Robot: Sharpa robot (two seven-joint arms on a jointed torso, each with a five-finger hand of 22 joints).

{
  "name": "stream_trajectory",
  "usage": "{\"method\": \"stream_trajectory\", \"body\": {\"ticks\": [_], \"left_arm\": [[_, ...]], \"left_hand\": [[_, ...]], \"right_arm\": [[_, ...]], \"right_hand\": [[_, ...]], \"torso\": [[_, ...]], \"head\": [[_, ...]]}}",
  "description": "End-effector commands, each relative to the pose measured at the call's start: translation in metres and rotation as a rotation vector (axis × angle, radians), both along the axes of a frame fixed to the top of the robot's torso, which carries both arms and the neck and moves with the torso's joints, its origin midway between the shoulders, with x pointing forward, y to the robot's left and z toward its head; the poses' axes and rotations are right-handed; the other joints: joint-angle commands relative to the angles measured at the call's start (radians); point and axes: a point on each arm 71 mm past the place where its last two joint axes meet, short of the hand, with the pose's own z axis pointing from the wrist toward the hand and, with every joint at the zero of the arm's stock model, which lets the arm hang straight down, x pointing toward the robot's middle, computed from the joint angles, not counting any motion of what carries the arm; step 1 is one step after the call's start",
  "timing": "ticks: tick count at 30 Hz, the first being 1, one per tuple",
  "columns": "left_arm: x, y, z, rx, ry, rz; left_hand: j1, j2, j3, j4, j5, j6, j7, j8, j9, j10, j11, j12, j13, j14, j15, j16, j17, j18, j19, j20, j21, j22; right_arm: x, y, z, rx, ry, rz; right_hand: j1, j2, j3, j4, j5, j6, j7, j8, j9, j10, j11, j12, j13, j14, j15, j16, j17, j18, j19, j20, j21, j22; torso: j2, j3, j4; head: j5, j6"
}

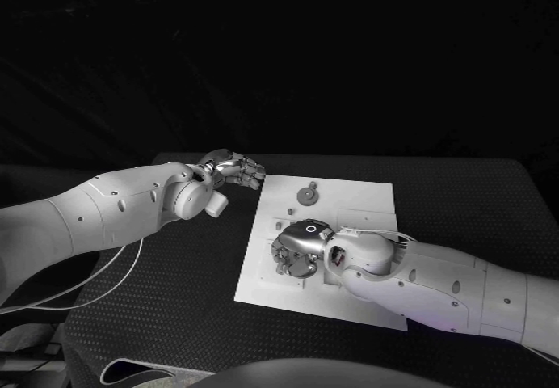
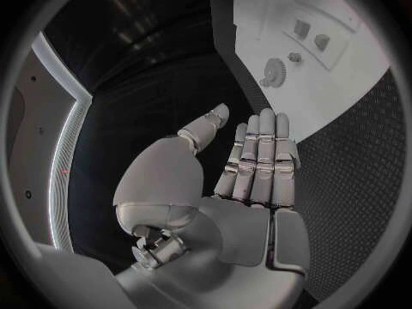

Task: Assemble the parts on the task board

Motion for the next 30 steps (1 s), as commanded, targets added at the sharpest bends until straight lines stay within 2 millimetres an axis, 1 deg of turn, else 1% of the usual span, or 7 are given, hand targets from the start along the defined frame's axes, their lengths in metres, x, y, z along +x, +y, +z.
{"method": "stream_trajectory", "body": {"ticks": [1, 7, 25, 30], "left_arm": [[0.0001, -0.0022, 0.0011, -0.013, -0.003, -0.013], [0.0002, -0.0019, 0.0011, -0.012, -0.003, -0.012], [0.0001, -0.0012, 0.0011, -0.012, -0.002, -0.010], [0.0001, -0.0009, 0.0011, -0.011, -0.002, -0.010]], "left_hand": [[-0.010, -0.003, 0.000, 0.006, 0.006, -0.005, -0.003, 0.004, 0.001, -0.001, 0.002, 0.001, -0.001, -0.002, 0.004, -0.004, 0.001, 0.000, -0.006, -0.002, 0.002, -0.002], [-0.010, -0.003, 0.000, 0.006, 0.006, -0.005, -0.003, 0.004, 0.001, -0.002, 0.002, 0.001, -0.001, -0.002, 0.004, -0.005, 0.002, 0.000, -0.007, -0.002, 0.002, -0.002], [-0.011, -0.003, 0.000, 0.007, 0.006, -0.005, -0.003, 0.005, 0.001, -0.002, 0.002, 0.001, -0.002, -0.002, 0.005, -0.007, 0.005, 0.000, -0.007, -0.002, 0.002, -0.003], [-0.011, -0.003, 0.000, 0.007, 0.006, -0.005, -0.003, 0.005, 0.001, -0.002, 0.002, 0.001, -0.002, -0.002, 0.005, -0.007, 0.005, 0.000, -0.007, -0.002, 0.002, -0.003]], "right_arm": [[0.0002, -0.0046, -0.0066, -0.055, 0.011, -0.002], [0.0004, -0.0048, -0.0065, -0.056, 0.008, -0.004], [0.0011, -0.0092, -0.0072, -0.069, 0.007, -0.011], [0.0008, -0.0074, -0.0068, -0.067, 0.001, -0.009]], "right_hand": [[0.010, 0.006, 0.004, 0.000, 0.003, 0.006, -0.001, 0.011, 0.029, 0.006, 0.001, -0.004, 0.001, 0.001, -0.005, 0.004, 0.001, 0.020, -0.001, -0.007, 0.003, 0.019], [0.010, 0.006, 0.004, 0.000, 0.003, 0.007, -0.001, 0.011, 0.029, 0.006, 0.001, -0.004, 0.002, 0.001, -0.005, 0.004, 0.001, 0.020, -0.001, -0.007, 0.003, 0.019], [0.012, 0.006, 0.004, 0.000, 0.003, 0.007, -0.001, 0.011, 0.030, 0.007, 0.001, -0.004, 0.004, 0.001, -0.005, 0.005, 0.002, 0.020, -0.001, -0.008, 0.004, 0.019], [0.012, 0.006, 0.003, 0.000, 0.003, 0.007, -0.001, 0.011, 0.031, 0.007, 0.001, -0.005, 0.004, 0.001, -0.005, 0.005, 0.002, 0.020, -0.001, -0.008, 0.004, 0.019]], "torso": [[0.000, 0.0001, 0.0002], [0.000, 0.0002, -0.0001], [0.000, 0.0001, -0.0003], [0.000, 0.0003, -0.0005]], "head": [[0.001, -0.002], [0.002, -0.005], [0.000, -0.006], [0.000, -0.007]]}}
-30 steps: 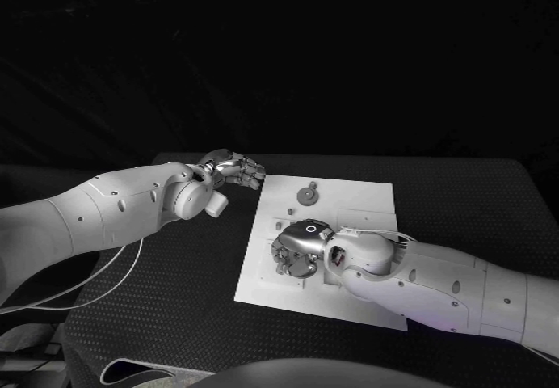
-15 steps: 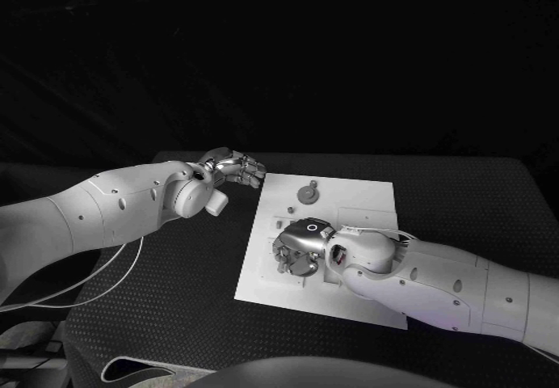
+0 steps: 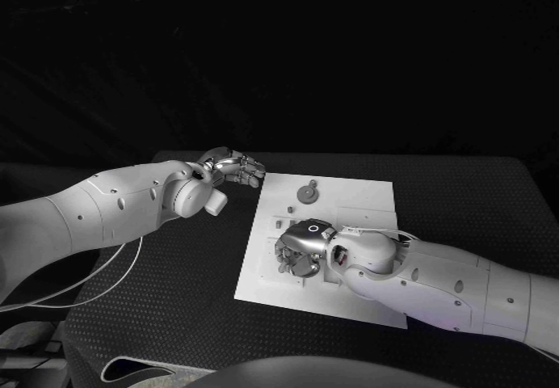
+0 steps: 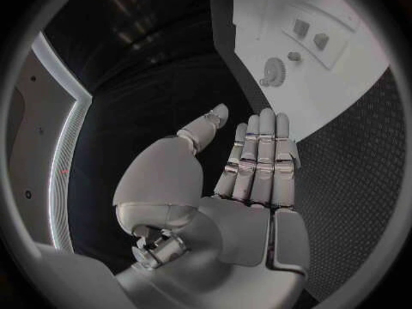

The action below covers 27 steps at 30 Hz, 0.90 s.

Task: Assemble the parts on the task board

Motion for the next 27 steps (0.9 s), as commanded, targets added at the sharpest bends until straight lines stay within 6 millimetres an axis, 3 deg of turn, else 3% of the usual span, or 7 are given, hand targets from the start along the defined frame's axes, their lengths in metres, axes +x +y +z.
{"method": "stream_trajectory", "body": {"ticks": [1, 8, 15, 23, 27], "left_arm": [[-0.0001, -0.0019, 0.0011, -0.012, -0.002, -0.012], [-0.0002, -0.0033, 0.0012, -0.013, -0.002, -0.014], [-0.0003, -0.0024, 0.0011, -0.012, -0.001, -0.013], [-0.0004, -0.0025, 0.0011, -0.013, 0.001, -0.015], [-0.0003, -0.0022, 0.0010, -0.013, 0.001, -0.015]], "left_hand": [[-0.007, 0.001, 0.000, 0.007, 0.006, -0.005, -0.003, 0.005, 0.001, -0.002, 0.002, 0.001, -0.001, -0.002, 0.005, -0.006, 0.002, 0.000, -0.007, -0.002, 0.002, -0.001], [-0.007, 0.001, 0.000, 0.007, 0.006, -0.005, -0.003, 0.005, 0.001, -0.002, 0.002, 0.001, -0.001, -0.002, 0.005, -0.007, 0.003, 0.000, -0.007, -0.002, 0.002, -0.001], [-0.007, 0.001, 0.000, 0.007, 0.006, -0.005, -0.003, 0.005, 0.001, -0.002, 0.002, 0.001, -0.001, -0.002, 0.005, -0.007, 0.003, 0.000, -0.007, -0.002, 0.002, -0.001], [-0.008, 0.000, 0.000, 0.007, 0.006, -0.005, -0.003, 0.005, 0.001, -0.002, 0.002, 0.001, -0.001, -0.002, 0.005, -0.008, 0.004, 0.000, -0.007, -0.001, 0.002, -0.002], [-0.008, 0.001, 0.000, 0.007, 0.006, -0.005, -0.003, 0.005, 0.001, -0.002, 0.002, 0.001, -0.001, -0.002, 0.005, -0.008, 0.005, 0.000, -0.007, -0.001, 0.002, -0.002]], "right_arm": [[0.0004, -0.0012, -0.0036, -0.043, -0.006, -0.004], [-0.0019, 0.0067, -0.0027, -0.034, 0.004, 0.010], [-0.0022, 0.0066, -0.0039, -0.043, 0.018, 0.012], [-0.0019, 0.0068, -0.0036, -0.037, 0.019, 0.008], [-0.0021, 0.0077, -0.0030, -0.022, 0.025, 0.007]], "right_hand": [[0.011, 0.005, 0.005, 0.001, 0.003, 0.007, -0.001, 0.011, 0.030, 0.005, -0.001, -0.003, -0.001, -0.001, -0.007, 0.005, 0.002, 0.020, 0.001, -0.006, 0.004, 0.018], [0.003, -0.004, -0.001, 0.002, 0.002, 0.000, 0.003, 0.006, 0.030, -0.003, 0.002, -0.010, 0.001, -0.006, -0.004, 0.002, 0.001, 0.020, -0.004, -0.004, 0.001, 0.017], [-0.019, -0.049, -0.014, 0.004, 0.002, -0.007, 0.006, -0.002, 0.029, -0.012, 0.008, -0.021, 0.004, -0.014, 0.003, -0.002, -0.001, 0.020, -0.012, 0.004, -0.004, 0.016], [-0.035, -0.066, -0.015, 0.007, 0.003, -0.008, 0.006, -0.008, 0.027, -0.012, 0.010, -0.025, 0.008, -0.016, 0.004, -0.003, -0.001, 0.020, -0.012, 0.008, -0.005, 0.016], [-0.054, -0.087, -0.013, 0.010, 0.003, -0.024, 0.014, -0.022, 0.022, -0.030, 0.017, -0.039, 0.008, -0.023, 0.011, -0.004, -0.002, 0.020, -0.015, 0.011, -0.009, 0.014]], "torso": [[0.000, 0.0005, -0.0005], [0.000, 0.0003, -0.0002], [0.000, -0.0002, 0.0000], [0.000, 0.0000, 0.0004], [0.000, 0.0000, 0.0004]], "head": [[-0.001, 0.000], [-0.003, 0.000], [-0.006, 0.000], [-0.009, -0.001], [-0.009, -0.001]]}}
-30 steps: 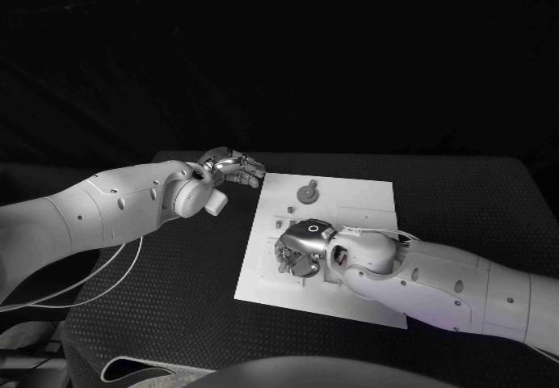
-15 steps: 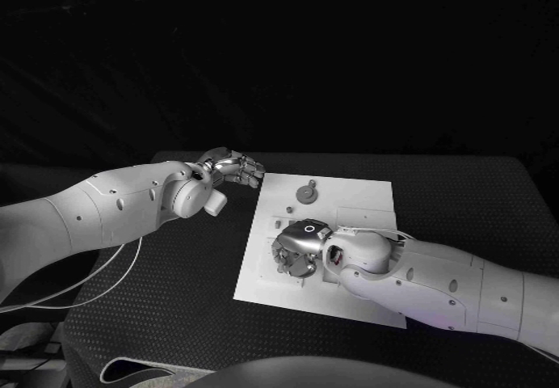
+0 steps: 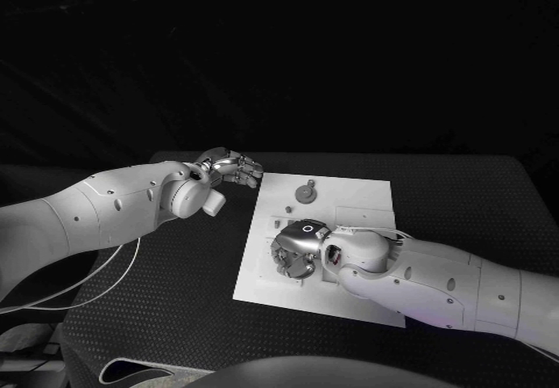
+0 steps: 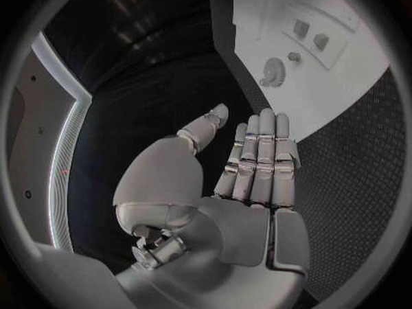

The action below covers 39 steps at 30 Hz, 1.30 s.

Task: Assemble the parts on the task board

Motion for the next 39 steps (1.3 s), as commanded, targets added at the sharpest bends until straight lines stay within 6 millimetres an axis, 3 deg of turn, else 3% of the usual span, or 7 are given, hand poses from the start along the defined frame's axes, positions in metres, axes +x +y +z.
{"method": "stream_trajectory", "body": {"ticks": [1, 9, 24, 29, 35, 39], "left_arm": [[0.000, -0.002, 0.001, -0.012, -0.001, -0.013], [0.000, -0.002, 0.001, -0.013, 0.002, -0.016], [0.000, -0.002, 0.001, -0.013, 0.005, -0.019], [0.000, -0.002, 0.001, -0.013, 0.005, -0.018], [0.001, 0.000, 0.000, -0.010, 0.005, -0.012], [0.002, 0.002, 0.000, -0.008, 0.005, -0.008]], "left_hand": [[-0.008, 0.001, 0.000, 0.007, 0.006, -0.005, -0.003, 0.005, 0.001, -0.002, 0.002, 0.001, -0.001, -0.002, 0.005, -0.006, 0.001, 0.000, -0.007, -0.001, 0.002, -0.001], [-0.008, 0.001, 0.000, 0.007, 0.006, -0.005, -0.003, 0.005, 0.001, -0.002, 0.002, 0.001, -0.002, -0.002, 0.005, -0.006, 0.002, 0.000, -0.008, -0.001, 0.002, -0.001], [-0.007, 0.003, 0.006, 0.009, 0.027, -0.006, -0.002, 0.005, 0.001, -0.003, 0.002, 0.001, -0.003, -0.002, 0.005, -0.012, 0.010, -0.001, -0.009, -0.001, 0.002, -0.003], [-0.007, 0.003, 0.006, 0.010, 0.027, -0.006, -0.002, 0.005, 0.000, -0.003, 0.002, 0.001, -0.003, -0.002, 0.005, -0.013, 0.011, -0.001, -0.010, -0.001, 0.002, -0.003], [-0.008, 0.003, 0.006, 0.010, 0.027, -0.006, -0.002, 0.005, 0.000, -0.003, 0.002, 0.001, -0.003, -0.001, 0.005, -0.013, 0.011, -0.001, -0.010, -0.001, 0.002, -0.003], [-0.008, 0.003, 0.006, 0.010, 0.027, -0.006, -0.002, 0.005, 0.000, -0.003, 0.002, 0.001, -0.003, -0.001, 0.005, -0.013, 0.012, -0.001, -0.010, -0.001, 0.002, -0.003]], "right_arm": [[-0.001, 0.000, -0.002, -0.001, 0.020, 0.001], [0.000, 0.000, -0.001, 0.029, 0.017, -0.008], [0.001, -0.003, 0.000, 0.049, 0.009, -0.021], [0.000, -0.006, 0.004, 0.089, 0.008, -0.028], [-0.002, -0.014, 0.016, 0.163, 0.028, -0.040], [0.006, -0.025, 0.040, 0.249, 0.069, -0.097]], "right_hand": [[-0.009, -0.021, -0.001, 0.005, -0.001, -0.023, 0.009, -0.017, -0.008, -0.025, 0.007, -0.017, -0.001, -0.009, 0.009, -0.004, -0.001, 0.013, -0.008, 0.003, -0.007, 0.014], [-0.028, -0.053, 0.010, 0.015, -0.002, -0.066, 0.031, -0.046, -0.023, -0.066, 0.026, -0.045, -0.003, -0.022, 0.027, 0.003, 0.002, 0.013, -0.012, 0.007, -0.010, 0.015], [-0.028, -0.058, 0.013, 0.015, -0.002, -0.076, 0.035, -0.052, -0.026, -0.074, 0.030, -0.051, -0.002, -0.028, 0.031, 0.006, 0.002, 0.013, -0.014, 0.008, -0.011, 0.016], [-0.027, -0.072, 0.014, 0.014, -0.002, -0.087, 0.040, -0.057, -0.029, -0.085, 0.034, -0.057, -0.002, -0.032, 0.034, 0.007, 0.002, 0.013, -0.016, 0.009, -0.012, 0.017], [-0.034, -0.107, 0.015, 0.030, -0.002, -0.140, 0.066, -0.082, -0.040, -0.111, 0.046, -0.070, 0.001, -0.038, 0.046, 0.012, 0.001, 0.013, -0.016, 0.011, -0.013, 0.017], [-0.048, -0.125, 0.012, 0.045, -0.003, -0.149, 0.069, -0.083, -0.040, -0.117, 0.048, -0.072, 0.004, -0.041, 0.049, 0.012, 0.000, 0.013, -0.017, 0.013, -0.014, 0.016]], "torso": [[0.000, 0.0000, 0.0003], [0.000, 0.0000, 0.0003], [0.000, 0.0001, 0.0003], [0.000, 0.0003, 0.0007], [0.000, 0.0006, 0.0002], [-0.001, 0.0011, -0.0004]], "head": [[0.000, -0.001], [0.000, -0.001], [-0.003, -0.001], [-0.004, 0.000], [-0.006, 0.003], [-0.009, 0.005]]}}
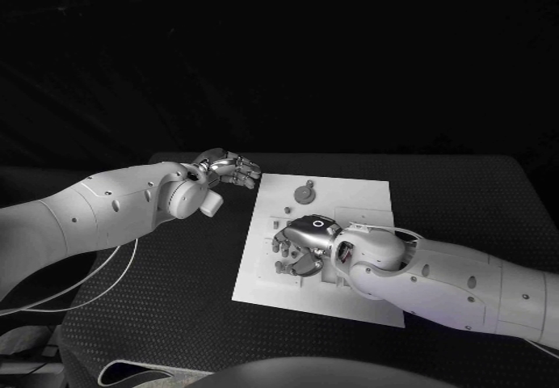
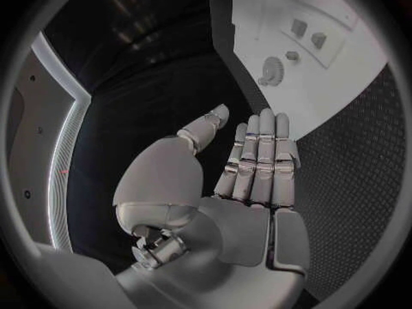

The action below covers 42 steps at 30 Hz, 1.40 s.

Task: Assemble the parts on the task board

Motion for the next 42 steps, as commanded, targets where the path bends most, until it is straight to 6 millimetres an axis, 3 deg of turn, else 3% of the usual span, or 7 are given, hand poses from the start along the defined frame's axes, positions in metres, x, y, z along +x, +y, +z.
{"method": "stream_trajectory", "body": {"ticks": [1, 6, 11, 15, 19, 31, 42], "left_arm": [[0.000, -0.002, 0.001, -0.011, -0.001, -0.011], [0.001, -0.001, 0.001, -0.010, 0.000, -0.009], [0.002, 0.000, 0.000, -0.009, -0.002, -0.006], [0.002, 0.000, -0.001, -0.007, -0.001, -0.003], [0.002, 0.000, -0.002, -0.007, 0.000, -0.002], [0.000, 0.001, -0.008, -0.008, 0.009, -0.003], [-0.002, -0.001, -0.010, -0.010, 0.011, -0.005]], "left_hand": [[-0.008, 0.003, 0.001, 0.005, 0.006, -0.006, -0.002, 0.005, 0.000, -0.003, 0.002, 0.001, -0.001, -0.001, 0.005, -0.003, 0.001, -0.001, -0.010, -0.001, 0.002, -0.002], [-0.009, 0.003, 0.001, 0.005, 0.006, -0.006, -0.002, 0.005, 0.000, -0.003, 0.002, 0.001, -0.001, -0.001, 0.005, -0.003, 0.002, -0.001, -0.010, -0.001, 0.002, -0.002], [-0.009, 0.003, 0.000, 0.006, 0.007, -0.006, -0.002, 0.005, 0.001, -0.002, 0.002, 0.001, -0.001, -0.001, 0.005, -0.003, 0.002, -0.001, -0.010, -0.001, 0.003, -0.002], [-0.010, 0.003, 0.000, 0.006, 0.007, -0.006, -0.002, 0.005, 0.001, -0.002, 0.002, 0.001, -0.001, -0.001, 0.005, -0.004, 0.003, -0.001, -0.010, -0.001, 0.003, -0.002], [-0.010, 0.003, 0.000, 0.006, 0.007, -0.006, -0.002, 0.005, 0.001, -0.002, 0.002, 0.002, -0.001, -0.001, 0.005, -0.004, 0.003, -0.001, -0.010, -0.001, 0.003, -0.002], [-0.012, 0.003, 0.000, 0.007, 0.007, -0.006, -0.003, 0.006, 0.001, -0.002, 0.002, 0.002, -0.001, -0.001, 0.005, -0.005, 0.004, -0.001, -0.010, -0.001, 0.003, -0.002], [-0.014, 0.004, -0.001, 0.008, 0.007, -0.006, -0.003, 0.006, 0.001, -0.002, 0.002, 0.002, -0.001, -0.001, 0.006, -0.006, 0.005, -0.001, -0.010, -0.001, 0.003, -0.002]], "right_arm": [[0.008, -0.008, 0.022, 0.141, 0.078, -0.066], [0.022, -0.030, 0.046, 0.198, 0.155, -0.162], [0.043, -0.072, 0.062, 0.167, 0.233, -0.308], [0.051, -0.106, 0.061, 0.089, 0.328, -0.436], [0.048, -0.132, 0.050, 0.013, 0.500, -0.564], [0.020, -0.177, 0.022, -0.180, 0.668, -0.697], [0.004, -0.187, 0.003, -0.261, 0.681, -0.696]], "right_hand": [[-0.012, -0.011, -0.001, 0.020, -0.006, -0.012, 0.001, -0.005, -0.001, -0.013, 0.004, -0.007, 0.003, -0.003, 0.006, 0.004, -0.002, 0.014, -0.003, -0.001, -0.007, 0.016], [-0.031, -0.010, -0.004, 0.041, -0.006, -0.014, 0.001, -0.001, 0.001, -0.012, 0.004, -0.005, 0.008, -0.005, 0.006, 0.006, -0.003, 0.014, -0.005, -0.001, -0.008, 0.017], [-0.046, 0.023, -0.015, 0.068, -0.006, 0.010, -0.016, 0.030, 0.027, 0.046, -0.030, 0.069, 0.104, -0.013, -0.029, 0.008, -0.007, 0.014, -0.012, -0.001, -0.008, 0.018], [-0.065, 0.030, -0.038, 0.091, -0.005, 0.040, -0.055, 0.073, 0.094, 0.032, -0.075, 0.344, 0.408, 0.001, -0.072, 0.015, -0.009, 0.014, 0.000, -0.009, -0.003, 0.018], [-0.112, 0.045, -0.035, 0.136, -0.005, 0.053, -0.076, 0.092, 0.162, -0.061, -0.097, 0.641, 0.697, 0.014, -0.083, 0.118, 0.047, 0.014, 0.014, -0.022, 0.028, 0.022], [-0.257, 0.060, -0.032, 0.222, -0.006, 0.106, -0.100, 0.117, 0.269, -0.071, -0.125, 0.950, 0.880, 0.075, -0.114, 0.247, 0.199, 0.014, 0.058, -0.067, 0.107, 0.022], [-0.293, 0.064, -0.028, 0.223, -0.007, 0.099, -0.098, 0.092, 0.280, -0.074, -0.123, 0.978, 0.885, 0.101, -0.114, 0.249, 0.238, 0.014, 0.059, -0.077, 0.121, 0.021]], "torso": [[-0.001, 0.0010, -0.0008], [-0.001, 0.0015, -0.0019], [-0.001, 0.0007, -0.0031], [-0.001, 0.0016, -0.0044], [-0.001, 0.0019, -0.0038], [-0.001, 0.0009, -0.0023], [0.000, 0.0003, -0.0021]], "head": [[-0.004, 0.003], [-0.006, 0.011], [-0.019, 0.021], [-0.032, 0.030], [-0.044, 0.037], [-0.075, 0.052], [-0.102, 0.061]]}}
